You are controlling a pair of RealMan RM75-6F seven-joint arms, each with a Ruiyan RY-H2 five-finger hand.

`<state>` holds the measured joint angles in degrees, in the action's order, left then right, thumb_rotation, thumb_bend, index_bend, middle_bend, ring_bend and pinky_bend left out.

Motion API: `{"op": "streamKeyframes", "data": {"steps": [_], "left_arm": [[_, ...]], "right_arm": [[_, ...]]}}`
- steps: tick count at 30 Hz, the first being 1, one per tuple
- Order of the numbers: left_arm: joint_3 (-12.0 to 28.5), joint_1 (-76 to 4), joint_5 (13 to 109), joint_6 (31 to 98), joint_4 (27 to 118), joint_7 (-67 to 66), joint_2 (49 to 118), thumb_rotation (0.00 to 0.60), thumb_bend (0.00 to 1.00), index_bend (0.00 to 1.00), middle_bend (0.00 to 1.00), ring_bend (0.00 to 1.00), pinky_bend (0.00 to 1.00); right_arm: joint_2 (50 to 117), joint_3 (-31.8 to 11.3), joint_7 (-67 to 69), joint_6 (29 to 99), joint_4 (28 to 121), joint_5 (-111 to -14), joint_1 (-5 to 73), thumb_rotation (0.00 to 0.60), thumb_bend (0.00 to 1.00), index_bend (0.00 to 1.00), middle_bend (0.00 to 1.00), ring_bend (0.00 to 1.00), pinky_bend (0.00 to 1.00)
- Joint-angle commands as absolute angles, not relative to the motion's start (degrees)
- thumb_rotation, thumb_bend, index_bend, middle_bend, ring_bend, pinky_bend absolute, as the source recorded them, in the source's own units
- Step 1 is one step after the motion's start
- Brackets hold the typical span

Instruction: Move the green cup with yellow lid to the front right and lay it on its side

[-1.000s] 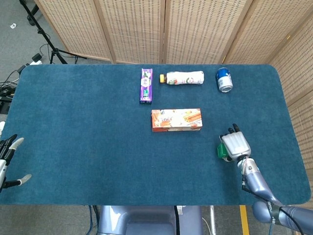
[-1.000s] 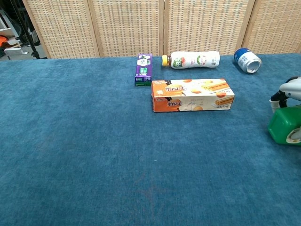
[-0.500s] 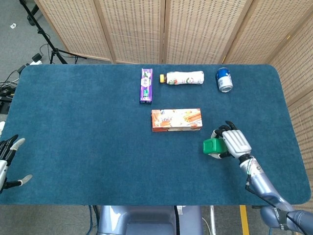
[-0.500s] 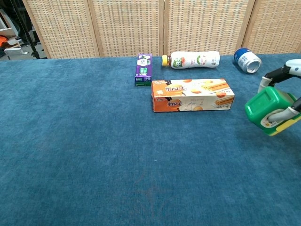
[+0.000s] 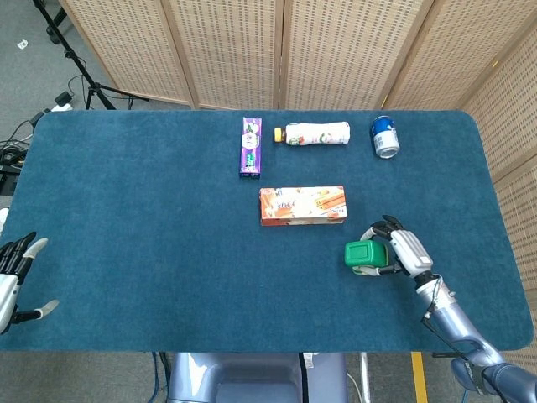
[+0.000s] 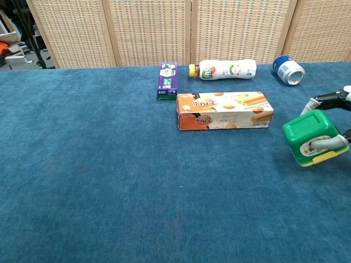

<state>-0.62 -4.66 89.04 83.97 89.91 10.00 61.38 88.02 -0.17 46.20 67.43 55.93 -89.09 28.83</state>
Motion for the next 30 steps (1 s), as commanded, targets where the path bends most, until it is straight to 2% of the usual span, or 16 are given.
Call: {"op": "streamKeyframes", "data": {"steps": [1,11,12,14,15,16,17,19,26,30], "left_arm": [[-0.66,-4.72,89.14,83.88,89.92,9.82,61.44,0.600,0.00,0.00,0.00,0.00,0.00],[-0.63,-4.75,89.02,83.85,90.14,9.05,61.69,0.600,0.00,0.00,0.00,0.00,0.00],[-0.59,-4.76,88.94,83.82,90.13,9.04,61.70,0.600,0.00,0.00,0.00,0.00,0.00],[-0.52,-4.79,88.78,83.74,90.14,9.10,61.67,0.600,0.00,0.00,0.00,0.00,0.00],[-0.49,-4.82,88.71,83.69,90.15,9.16,61.66,0.600,0.00,0.00,0.00,0.00,0.00],[-0.44,-4.83,88.66,83.69,90.16,9.20,61.64,0.600,0.00,0.00,0.00,0.00,0.00],[-0.43,-4.82,88.67,83.73,90.15,9.23,61.64,0.600,0.00,0.00,0.00,0.00,0.00],[-0.46,-4.79,88.73,83.80,90.12,9.30,61.65,0.600,0.00,0.00,0.00,0.00,0.00],[-0.58,-4.73,89.02,83.98,90.05,9.26,61.62,0.600,0.00,0.00,0.00,0.00,0.00],[-0.66,-4.53,89.36,84.51,90.15,9.46,61.50,0.600,0.00,0.00,0.00,0.00,0.00]], "right_arm": [[89.76,-0.10,48.36,67.49,53.85,-89.13,28.35,0.600,0.52,0.58,0.55,0.23,0.06],[92.07,-0.24,54.73,66.18,50.05,-88.39,27.78,0.600,0.52,0.57,0.52,0.20,0.06],[92.22,-0.17,54.99,66.33,49.65,-88.53,27.70,0.600,0.50,0.53,0.46,0.17,0.06],[92.38,0.38,56.00,66.71,48.89,-89.31,27.59,0.600,0.40,0.36,0.28,0.07,0.06],[92.30,0.82,57.14,67.03,48.59,-89.95,27.56,0.600,0.33,0.21,0.14,0.02,0.06],[92.09,1.35,58.64,67.35,48.48,-90.68,27.55,0.600,0.28,0.11,0.05,0.00,0.05],[91.84,1.68,60.09,68.09,48.24,-91.34,27.49,0.600,0.25,0.06,0.02,0.00,0.05],[91.70,2.09,61.14,69.15,47.34,-92.20,27.41,0.600,0.24,0.01,0.00,0.00,0.04],[90.73,3.18,61.76,72.74,45.86,-94.03,26.35,0.600,0.21,0.00,0.00,0.00,0.02],[87.54,3.01,61.49,78.73,48.16,-94.94,24.44,0.600,0.21,0.00,0.00,0.00,0.01]]}}
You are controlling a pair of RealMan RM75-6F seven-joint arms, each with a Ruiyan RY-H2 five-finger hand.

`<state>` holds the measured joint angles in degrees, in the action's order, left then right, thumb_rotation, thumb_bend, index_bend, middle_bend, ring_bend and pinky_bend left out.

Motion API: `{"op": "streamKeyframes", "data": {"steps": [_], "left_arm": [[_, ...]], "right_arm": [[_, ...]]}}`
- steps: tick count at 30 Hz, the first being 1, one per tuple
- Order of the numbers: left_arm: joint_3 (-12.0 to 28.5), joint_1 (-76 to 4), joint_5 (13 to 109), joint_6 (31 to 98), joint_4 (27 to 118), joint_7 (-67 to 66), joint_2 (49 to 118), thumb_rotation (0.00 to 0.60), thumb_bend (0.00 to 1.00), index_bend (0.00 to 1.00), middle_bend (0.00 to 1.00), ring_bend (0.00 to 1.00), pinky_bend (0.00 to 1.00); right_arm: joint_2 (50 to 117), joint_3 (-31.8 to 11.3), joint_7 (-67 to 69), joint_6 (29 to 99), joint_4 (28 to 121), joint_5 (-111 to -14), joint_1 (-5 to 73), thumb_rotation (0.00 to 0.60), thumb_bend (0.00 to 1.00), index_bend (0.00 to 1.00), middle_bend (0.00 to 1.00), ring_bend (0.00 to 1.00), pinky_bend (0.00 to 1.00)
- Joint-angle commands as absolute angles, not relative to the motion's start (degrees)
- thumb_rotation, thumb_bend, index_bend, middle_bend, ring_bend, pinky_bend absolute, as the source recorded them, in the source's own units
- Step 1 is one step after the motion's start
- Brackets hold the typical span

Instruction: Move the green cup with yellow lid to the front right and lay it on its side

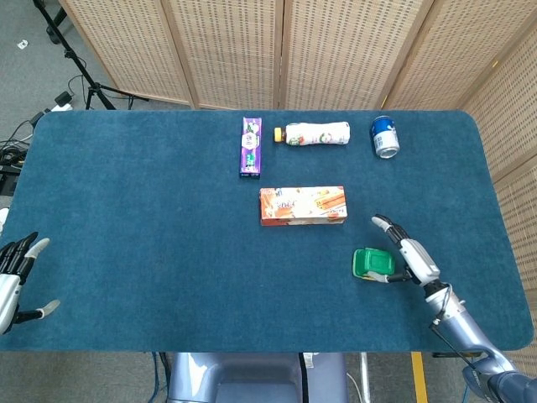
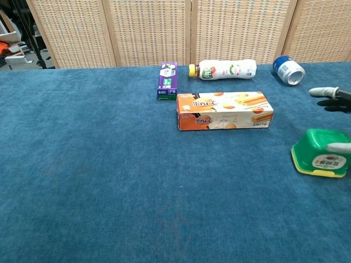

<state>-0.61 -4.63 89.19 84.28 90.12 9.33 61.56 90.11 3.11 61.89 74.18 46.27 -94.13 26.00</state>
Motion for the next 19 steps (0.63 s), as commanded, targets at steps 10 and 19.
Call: {"op": "streamKeyframes", "data": {"steps": [10,19], "left_arm": [[0.03,-3.79,88.90,86.42,89.91,7.62,62.07,0.600,0.00,0.00,0.00,0.00,0.00],[1.74,-2.43,87.59,90.08,89.22,4.11,63.70,0.600,0.00,0.00,0.00,0.00,0.00]], "right_arm": [[77.68,2.26,34.12,84.46,62.41,-93.75,19.71,0.600,0.00,0.00,0.00,0.00,0.00],[74.46,0.16,-5.03,89.33,79.94,-87.01,12.19,0.600,0.00,0.00,0.00,0.00,0.00]]}}
